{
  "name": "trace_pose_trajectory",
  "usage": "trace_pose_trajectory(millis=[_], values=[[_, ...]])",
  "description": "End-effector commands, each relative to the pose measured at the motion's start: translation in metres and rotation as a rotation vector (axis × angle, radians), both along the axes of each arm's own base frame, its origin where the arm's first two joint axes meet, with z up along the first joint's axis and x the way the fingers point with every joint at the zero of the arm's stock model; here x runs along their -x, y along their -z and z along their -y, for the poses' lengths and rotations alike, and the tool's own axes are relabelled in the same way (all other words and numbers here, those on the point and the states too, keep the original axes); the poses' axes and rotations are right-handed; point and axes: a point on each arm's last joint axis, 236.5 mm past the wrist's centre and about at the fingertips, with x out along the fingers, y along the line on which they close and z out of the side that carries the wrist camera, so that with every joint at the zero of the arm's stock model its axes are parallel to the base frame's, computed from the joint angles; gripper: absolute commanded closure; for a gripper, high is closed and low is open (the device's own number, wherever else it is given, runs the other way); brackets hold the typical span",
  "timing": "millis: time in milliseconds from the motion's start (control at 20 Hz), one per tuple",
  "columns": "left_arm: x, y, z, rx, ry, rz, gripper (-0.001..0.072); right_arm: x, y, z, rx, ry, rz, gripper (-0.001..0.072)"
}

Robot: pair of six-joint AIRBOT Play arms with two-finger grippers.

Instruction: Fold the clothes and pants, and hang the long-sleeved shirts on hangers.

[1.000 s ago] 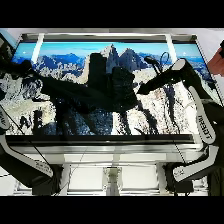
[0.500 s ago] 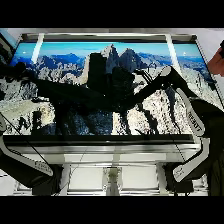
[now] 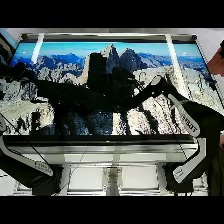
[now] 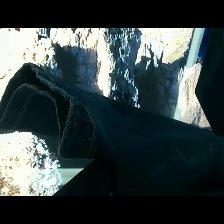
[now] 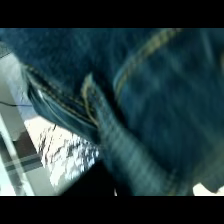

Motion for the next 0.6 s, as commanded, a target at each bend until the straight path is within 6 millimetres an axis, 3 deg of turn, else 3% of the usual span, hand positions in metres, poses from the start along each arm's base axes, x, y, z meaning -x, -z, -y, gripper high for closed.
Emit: trace_pose_trajectory(millis=[0,150,250,450,550], values=[[0.000,-0.001,0.000,0.002,-0.003,-0.001,0.0674,-0.005,0.001,-0.016,0.002,0.009,0.034,0.0699],[0.003,-0.014,-0.010,-0.009,-0.035,0.024,0.0673,0.000,-0.037,0.013,0.021,0.025,-0.049,0.0700],[0.004,-0.043,-0.030,-0.046,-0.101,0.102,0.0674,-0.006,-0.092,0.049,0.002,0.086,-0.059,0.0700],[0.022,-0.126,-0.084,-0.122,-0.318,0.296,0.0674,-0.034,-0.223,0.141,-0.055,0.375,0.184,0.0701],[0.040,-0.145,-0.096,-0.159,-0.376,0.311,0.0674,-0.034,-0.278,0.167,-0.142,0.476,0.299,0.0702]])
